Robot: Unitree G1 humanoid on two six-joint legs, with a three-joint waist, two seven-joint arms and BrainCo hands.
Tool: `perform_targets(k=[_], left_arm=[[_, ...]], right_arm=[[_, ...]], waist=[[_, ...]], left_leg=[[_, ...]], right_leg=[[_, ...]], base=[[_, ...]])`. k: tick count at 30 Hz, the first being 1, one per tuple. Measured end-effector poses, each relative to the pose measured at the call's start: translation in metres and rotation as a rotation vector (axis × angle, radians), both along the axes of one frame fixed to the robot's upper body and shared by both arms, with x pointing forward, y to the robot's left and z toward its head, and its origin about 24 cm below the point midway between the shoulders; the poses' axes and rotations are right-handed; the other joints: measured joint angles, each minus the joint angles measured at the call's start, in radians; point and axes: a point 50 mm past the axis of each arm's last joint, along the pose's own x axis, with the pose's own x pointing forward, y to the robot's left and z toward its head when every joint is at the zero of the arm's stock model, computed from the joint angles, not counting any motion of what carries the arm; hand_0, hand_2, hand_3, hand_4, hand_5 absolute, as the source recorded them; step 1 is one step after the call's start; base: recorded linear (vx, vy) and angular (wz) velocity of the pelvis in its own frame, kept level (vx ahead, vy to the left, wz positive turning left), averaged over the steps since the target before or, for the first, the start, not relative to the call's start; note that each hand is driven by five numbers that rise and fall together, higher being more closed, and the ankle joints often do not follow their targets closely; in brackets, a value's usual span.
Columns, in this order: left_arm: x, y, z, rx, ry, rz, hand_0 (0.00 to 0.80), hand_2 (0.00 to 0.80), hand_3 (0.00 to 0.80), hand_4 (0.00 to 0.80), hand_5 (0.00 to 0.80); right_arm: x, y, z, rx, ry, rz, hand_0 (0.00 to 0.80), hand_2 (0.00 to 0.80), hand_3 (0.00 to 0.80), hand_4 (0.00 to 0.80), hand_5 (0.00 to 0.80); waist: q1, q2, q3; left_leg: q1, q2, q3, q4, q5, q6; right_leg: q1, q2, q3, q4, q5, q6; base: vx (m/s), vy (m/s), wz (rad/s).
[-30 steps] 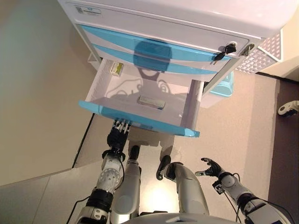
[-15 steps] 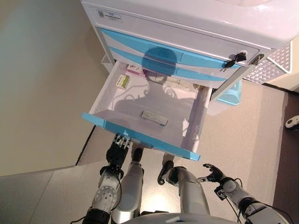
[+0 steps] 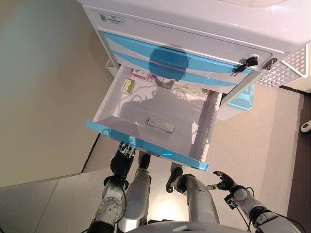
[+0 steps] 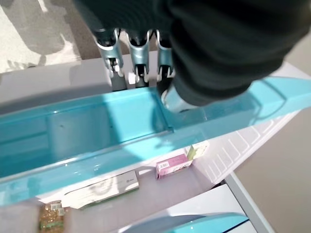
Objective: Open the drawer and pick up the medicine
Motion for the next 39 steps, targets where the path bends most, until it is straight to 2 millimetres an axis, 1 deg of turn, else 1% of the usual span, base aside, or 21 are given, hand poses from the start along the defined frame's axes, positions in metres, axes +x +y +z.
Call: perform_targets(k=[2, 3, 4, 5, 7, 9, 11, 16, 19, 23, 25, 27, 29, 31, 32, 33, 34, 35, 37, 38, 39], left_arm=[[-0.001, 0.000, -0.001, 0.000, 0.005, 0.002, 0.800, 0.800, 0.800, 0.800, 0.800], [-0.003, 0.001, -0.002, 0.000, 0.014, 0.005, 0.800, 0.800, 0.800, 0.800, 0.800], [-0.004, 0.001, -0.003, 0.001, 0.020, 0.007, 0.587, 0.587, 0.587, 0.587, 0.587], [-0.005, 0.001, -0.004, 0.000, 0.026, 0.008, 0.000, 0.000, 0.000, 0.000, 0.000], [-0.006, 0.001, -0.005, -0.002, 0.028, 0.008, 0.000, 0.000, 0.000, 0.000, 0.000], [-0.005, 0.011, -0.002, 0.009, 0.012, 0.040, 0.000, 0.000, 0.000, 0.000, 0.000], [-0.007, 0.009, -0.005, -0.002, 0.031, 0.045, 0.000, 0.000, 0.000, 0.000, 0.000], [-0.007, 0.008, -0.005, -0.002, 0.031, 0.044, 0.000, 0.000, 0.000, 0.000, 0.000], [-0.010, 0.009, -0.007, 0.014, 0.048, 0.046, 0.000, 0.000, 0.000, 0.000, 0.000], [-0.015, 0.016, -0.010, 0.122, 0.083, 0.024, 0.000, 0.000, 0.000, 0.000, 0.000], [-0.019, 0.024, -0.015, 0.216, 0.116, 0.000, 0.000, 0.000, 0.000, 0.000, 0.000], [-0.023, 0.038, -0.017, 0.323, 0.140, -0.019, 0.000, 0.000, 0.000, 0.000, 0.000], [-0.028, 0.060, -0.025, 0.406, 0.196, 0.042, 0.000, 0.000, 0.000, 0.000, 0.000], [-0.029, 0.076, -0.028, 0.461, 0.227, 0.089, 0.000, 0.000, 0.000, 0.000, 0.000], [-0.032, 0.089, -0.037, 0.509, 0.295, 0.116, 0.000, 0.000, 0.000, 0.000, 0.000], [-0.039, 0.100, -0.041, 0.542, 0.341, 0.143, 0.000, 0.000, 0.000, 0.000, 0.000], [-0.044, 0.107, -0.047, 0.592, 0.391, 0.127, 0.000, 0.000, 0.000, 0.000, 0.000], [-0.053, 0.112, -0.057, 0.627, 0.472, 0.111, 0.000, 0.000, 0.000, 0.000, 0.000], [-0.064, 0.115, -0.067, 0.670, 0.545, 0.075, 0.000, 0.000, 0.000, 0.000, 0.000], [-0.075, 0.117, -0.078, 0.696, 0.638, 0.041, 0.000, 0.000, 0.000, 0.000, 0.000], [-0.082, 0.119, -0.082, 0.708, 0.677, 0.024, 0.000, 0.000, 0.000, 0.000, 0.000]], right_arm=[[0.001, 0.000, 0.001, -0.005, -0.007, -0.005, 0.000, 0.000, 0.000, 0.000, 0.000], [0.001, -0.001, 0.001, -0.009, -0.010, -0.007, 0.000, 0.000, 0.000, 0.000, 0.000], [0.001, -0.001, 0.001, -0.011, -0.012, -0.009, 0.000, 0.000, 0.000, 0.000, 0.000], [0.001, -0.001, 0.001, -0.013, -0.011, -0.010, 0.000, 0.000, 0.000, 0.000, 0.000], [-0.002, -0.003, 0.000, -0.019, 0.002, -0.017, 0.000, 0.000, 0.000, 0.000, 0.000], [-0.009, -0.008, -0.002, -0.029, 0.021, -0.025, 0.000, 0.000, 0.000, 0.000, 0.000], [-0.008, -0.009, -0.002, -0.032, 0.022, -0.027, 0.000, 0.000, 0.000, 0.000, 0.000], [-0.010, -0.011, -0.002, -0.038, 0.029, -0.032, 0.000, 0.000, 0.000, 0.000, 0.000], [-0.010, -0.015, -0.001, -0.048, 0.026, -0.034, 0.000, 0.000, 0.000, 0.000, 0.000], [-0.010, -0.019, 0.001, -0.063, 0.020, -0.039, 0.000, 0.000, 0.000, 0.000, 0.000], [-0.008, -0.020, 0.003, -0.068, 0.011, -0.037, 0.000, 0.000, 0.000, 0.000, 0.000], [-0.006, -0.021, 0.004, -0.072, 0.004, -0.034, 0.000, 0.000, 0.000, 0.000, 0.000], [-0.004, -0.022, 0.006, -0.075, 0.001, -0.032, 0.000, 0.000, 0.000, 0.000, 0.000], [-0.006, -0.025, 0.006, -0.079, 0.005, -0.036, 0.000, 0.000, 0.000, 0.000, 0.000], [-0.005, -0.026, 0.007, -0.079, -0.001, -0.043, 0.000, 0.000, 0.000, 0.000, 0.000], [-0.002, -0.028, 0.009, -0.078, -0.012, -0.049, 0.000, 0.000, 0.000, 0.000, 0.000], [0.001, -0.027, 0.011, -0.074, -0.023, -0.049, 0.000, 0.000, 0.000, 0.000, 0.000], [0.003, -0.027, 0.012, -0.074, -0.030, -0.050, 0.000, 0.000, 0.000, 0.000, 0.000], [0.002, -0.028, 0.012, -0.073, -0.029, -0.055, 0.000, 0.000, 0.000, 0.000, 0.000], [0.001, -0.028, 0.011, -0.070, -0.026, -0.058, 0.000, 0.000, 0.000, 0.000, 0.000], [0.000, -0.028, 0.010, -0.069, -0.022, -0.059, 0.000, 0.000, 0.000, 0.000, 0.000]], waist=[[0.000, 0.000, 0.000], [0.000, 0.002, -0.001], [0.000, 0.004, -0.003], [-0.003, 0.010, -0.007], [-0.003, 0.021, -0.014], [0.002, 0.045, -0.044], [-0.004, 0.057, -0.063], [-0.005, 0.057, -0.063], [-0.002, 0.057, -0.063], [-0.005, 0.061, -0.079], [-0.008, 0.066, -0.086], [-0.018, 0.072, -0.093], [-0.027, 0.086, -0.116], [-0.029, 0.095, -0.128], [-0.027, 0.106, -0.138], [-0.041, 0.105, -0.139], [-0.043, 0.108, -0.145], [-0.042, 0.102, -0.150], [-0.056, 0.096, -0.156], [-0.065, 0.089, -0.160], [-0.064, 0.082, -0.166]], left_leg=[[0.006, 0.000, 0.004, -0.004, -0.002, 0.002], [0.013, 0.001, 0.016, -0.006, -0.004, 0.004], [0.014, 0.002, 0.024, -0.006, -0.005, 0.006], [0.014, 0.003, 0.025, -0.006, -0.007, 0.004], [0.014, 0.003, 0.027, -0.011, -0.007, 0.004], [0.013, 0.001, 0.027, -0.021, -0.006, 0.005], [0.018, -0.005, 0.028, -0.026, -0.006, 0.005], [0.020, -0.007, 0.033, -0.032, -0.008, 0.009], [0.027, -0.007, 0.047, -0.032, -0.011, 0.015], [0.027, -0.007, 0.052, -0.033, -0.013, 0.017], [0.025, -0.005, 0.053, -0.033, -0.014, 0.018], [0.023, -0.004, 0.053, -0.032, -0.014, 0.019], [0.018, -0.003, 0.054, -0.031, -0.017, 0.022], [0.016, -0.004, 0.054, -0.028, -0.018, 0.024], [0.015, -0.002, 0.056, -0.027, -0.020, 0.027], [0.016, -0.002, 0.058, -0.028, -0.021, 0.028], [0.019, 0.000, 0.064, -0.031, -0.021, 0.029], [0.029, 0.003, 0.085, -0.035, -0.024, 0.034], [0.037, 0.003, 0.093, -0.038, -0.027, 0.037], [0.054, 0.006, 0.106, -0.044, -0.029, 0.042], [0.059, 0.008, 0.114, -0.050, -0.029, 0.042]], right_leg=[[0.000, 0.001, 0.008, -0.001, 0.001, 0.002], [0.000, 0.003, 0.020, -0.002, 0.003, 0.004], [0.000, 0.004, 0.024, -0.003, 0.004, 0.005], [0.000, 0.005, 0.026, -0.009, 0.008, 0.007], [0.000, 0.007, 0.031, -0.018, 0.014, 0.011], [0.001, 0.008, 0.032, -0.030, 0.019, 0.018], [0.001, 0.006, 0.043, -0.035, 0.023, 0.025], [0.001, 0.005, 0.051, -0.044, 0.034, 0.026], [0.001, 0.005, 0.064, -0.045, 0.035, 0.028], [0.001, 0.009, 0.072, -0.051, 0.038, 0.032], [0.001, 0.014, 0.075, -0.059, 0.041, 0.036], [0.001, 0.016, 0.075, -0.062, 0.043, 0.036], [0.000, 0.019, 0.078, -0.071, 0.049, 0.038], [-0.001, 0.022, 0.082, -0.076, 0.051, 0.040], [-0.001, 0.032, 0.100, -0.085, 0.059, 0.041], [-0.002, 0.040, 0.116, -0.092, 0.064, 0.045], [0.000, 0.048, 0.135, -0.101, 0.071, 0.048], [0.001, 0.053, 0.155, -0.105, 0.076, 0.052], [0.007, 0.055, 0.164, -0.115, 0.079, 0.060], [0.020, 0.060, 0.177, -0.130, 0.087, 0.065], [0.021, 0.062, 0.186, -0.136, 0.091, 0.066]], base=[[0.035, 0.040, -0.13], [0.040, 0.045, -0.19], [0.040, 0.038, -0.22], [0.041, 0.036, -0.12], [0.035, 0.029, -0.05], [0.032, 0.023, -0.01], [0.027, 0.018, -0.10], [0.008, 0.022, -0.06], [0.011, 0.018, -0.11], [0.002, 0.009, -0.05], [0.005, 0.004, -0.05], [0.000, 0.000, 0.00], [0.000, 0.000, 0.00], [0.017, 0.003, -0.02], [0.049, 0.008, -0.12], [0.049, 0.008, -0.18], [0.072, 0.008, -0.35], [0.052, 0.006, -0.33], [0.071, 0.013, -0.27], [0.099, 0.016, -0.27], [0.108, 0.010, -0.38]])
